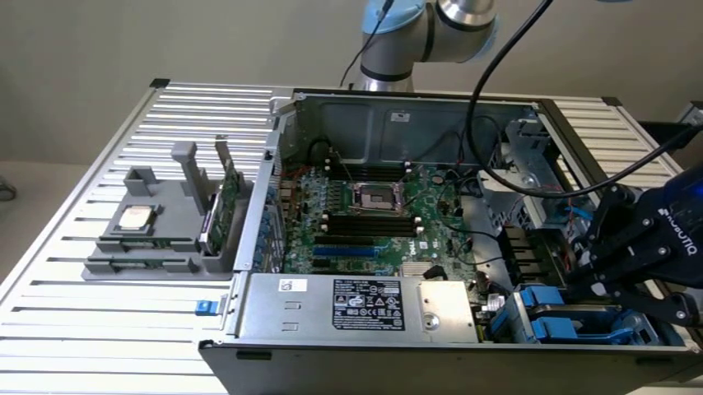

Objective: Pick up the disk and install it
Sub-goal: 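Insert the first disk wire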

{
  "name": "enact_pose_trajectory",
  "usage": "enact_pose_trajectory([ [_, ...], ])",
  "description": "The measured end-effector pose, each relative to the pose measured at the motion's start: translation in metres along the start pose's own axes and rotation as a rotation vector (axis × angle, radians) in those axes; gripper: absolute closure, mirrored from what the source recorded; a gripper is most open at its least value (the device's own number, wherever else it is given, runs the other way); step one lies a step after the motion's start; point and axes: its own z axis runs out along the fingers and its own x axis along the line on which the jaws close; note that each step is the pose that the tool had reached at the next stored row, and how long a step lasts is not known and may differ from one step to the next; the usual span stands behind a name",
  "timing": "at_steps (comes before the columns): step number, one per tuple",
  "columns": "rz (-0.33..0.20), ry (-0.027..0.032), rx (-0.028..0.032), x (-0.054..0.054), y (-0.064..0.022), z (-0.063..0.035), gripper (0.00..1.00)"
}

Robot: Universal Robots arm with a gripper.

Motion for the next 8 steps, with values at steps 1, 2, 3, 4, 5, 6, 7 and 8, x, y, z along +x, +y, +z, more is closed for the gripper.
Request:
enact_pose_trajectory([
  [1,-0.001,0.004,0.0001,-0.0004,0.0002,0.0004,0.84],
  [2,-0.002,0.0082,0.0002,-0.0008,0.0003,0.0009,0.84],
  [3,-0.003,0.0122,0.0003,-0.0011,0.0005,0.0013,0.84],
  [4,-0.004,0.0156,0.0003,-0.0014,0.0006,0.0014,0.84],
  [5,-0.004,0.018,0.0003,-0.0017,0.0006,0.0013,0.84],
  [6,-0.005,0.0206,0.0003,-0.0019,0.0007,0.0013,0.84],
  [7,-0.005,0.0224,0.0003,-0.0022,0.0007,0.0012,0.84],
  [8,-0.005,0.0241,0.0001,-0.0023,0.0009,0.0012,0.84],
])
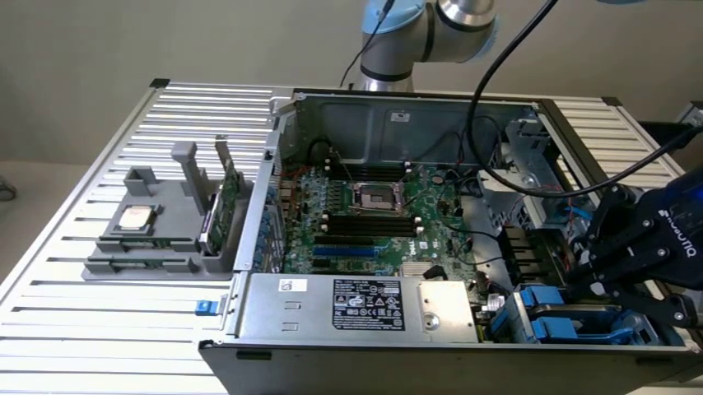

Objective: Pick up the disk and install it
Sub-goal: 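Insert the first disk wire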

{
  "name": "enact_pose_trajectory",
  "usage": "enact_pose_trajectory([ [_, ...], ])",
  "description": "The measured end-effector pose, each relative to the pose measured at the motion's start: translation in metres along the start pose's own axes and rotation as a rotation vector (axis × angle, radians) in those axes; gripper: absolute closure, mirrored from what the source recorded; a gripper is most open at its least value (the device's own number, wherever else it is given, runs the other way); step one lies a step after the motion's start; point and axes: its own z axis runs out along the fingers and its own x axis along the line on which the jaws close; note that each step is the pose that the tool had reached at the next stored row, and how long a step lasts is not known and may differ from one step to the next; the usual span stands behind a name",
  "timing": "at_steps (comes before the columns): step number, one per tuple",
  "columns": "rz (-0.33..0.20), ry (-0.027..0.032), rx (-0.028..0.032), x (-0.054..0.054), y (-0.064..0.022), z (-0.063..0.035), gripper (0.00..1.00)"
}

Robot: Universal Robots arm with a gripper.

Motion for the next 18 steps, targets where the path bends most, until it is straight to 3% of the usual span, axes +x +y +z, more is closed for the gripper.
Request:
enact_pose_trajectory([
  [2,-0.001,0.0028,0.0002,0.0,0.0003,0.0006,0.83],
  [3,-0.001,0.0026,0.0004,-0.0001,0.0003,0.0005,0.7],
  [6,-0.001,0.0021,0.0003,-0.0002,0.0001,0.0001,0.64],
  [12,-0.001,0.0021,0.0003,0.0,-0.0003,-0.0015,0.35],
  [15,-0.001,0.0021,0.0003,0.0003,-0.0007,-0.003,0.29],
  [16,-0.001,0.002,0.0003,0.0004,-0.0008,-0.0038,0.23],
  [18,-0.001,0.0021,0.0004,0.0007,-0.0013,-0.0057,0.23],
])
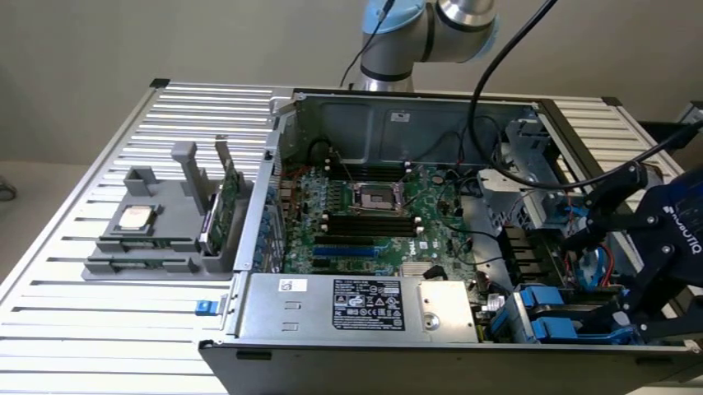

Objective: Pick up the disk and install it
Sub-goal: 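Insert the first disk wire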

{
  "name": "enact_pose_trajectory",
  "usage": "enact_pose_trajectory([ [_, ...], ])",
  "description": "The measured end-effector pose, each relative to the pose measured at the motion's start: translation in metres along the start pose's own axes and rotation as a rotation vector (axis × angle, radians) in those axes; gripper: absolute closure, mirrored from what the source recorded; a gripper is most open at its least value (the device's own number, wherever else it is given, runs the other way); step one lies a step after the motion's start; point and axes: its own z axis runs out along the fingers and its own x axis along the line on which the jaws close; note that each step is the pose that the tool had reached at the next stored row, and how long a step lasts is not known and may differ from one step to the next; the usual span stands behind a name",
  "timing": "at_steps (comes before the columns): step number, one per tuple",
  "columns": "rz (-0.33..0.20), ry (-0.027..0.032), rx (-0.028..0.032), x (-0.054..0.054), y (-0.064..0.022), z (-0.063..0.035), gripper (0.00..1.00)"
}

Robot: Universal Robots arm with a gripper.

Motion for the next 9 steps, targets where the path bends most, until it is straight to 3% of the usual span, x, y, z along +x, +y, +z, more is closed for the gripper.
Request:
enact_pose_trajectory([
  [3,0.0,0.0,0.0,0.0005,-0.0007,-0.0031,0.25],
  [4,0.0,0.0,0.0,0.0007,-0.001,-0.0041,0.38],
  [5,0.0,-0.0001,0.0,0.0008,-0.0012,-0.0053,0.38],
  [9,0.0,0.0001,0.0,0.0015,-0.0022,-0.0095,0.56],
])
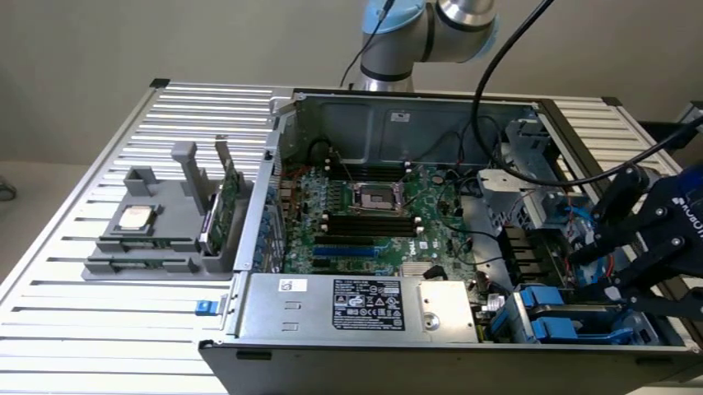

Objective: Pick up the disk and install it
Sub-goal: 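Insert the first disk wire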

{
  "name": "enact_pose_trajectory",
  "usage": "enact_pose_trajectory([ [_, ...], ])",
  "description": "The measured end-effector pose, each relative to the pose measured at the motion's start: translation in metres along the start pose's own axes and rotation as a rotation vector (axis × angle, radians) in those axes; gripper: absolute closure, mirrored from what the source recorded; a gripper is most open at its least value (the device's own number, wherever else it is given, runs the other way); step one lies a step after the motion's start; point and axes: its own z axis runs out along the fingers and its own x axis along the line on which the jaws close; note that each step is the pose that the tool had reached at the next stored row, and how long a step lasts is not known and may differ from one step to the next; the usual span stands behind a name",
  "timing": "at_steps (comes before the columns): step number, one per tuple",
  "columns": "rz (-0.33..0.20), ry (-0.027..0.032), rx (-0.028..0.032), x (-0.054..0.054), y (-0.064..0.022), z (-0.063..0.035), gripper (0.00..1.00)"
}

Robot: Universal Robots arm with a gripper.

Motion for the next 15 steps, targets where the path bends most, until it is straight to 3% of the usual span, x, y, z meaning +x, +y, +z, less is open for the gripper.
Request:
enact_pose_trajectory([
  [2,0.0,0.0003,-0.0005,0.0,-0.0021,-0.0007,0.62],
  [5,-0.002,0.0041,-0.0052,0.0,-0.0138,0.0015,0.79],
  [6,-0.002,0.0055,-0.0069,0.0,-0.018,0.0023,0.79],
  [8,-0.004,0.0077,-0.0109,-0.001,-0.0266,0.0039,0.89],
  [15,-0.007,0.0085,-0.0294,0.0,-0.0479,-0.0003,0.89],
])
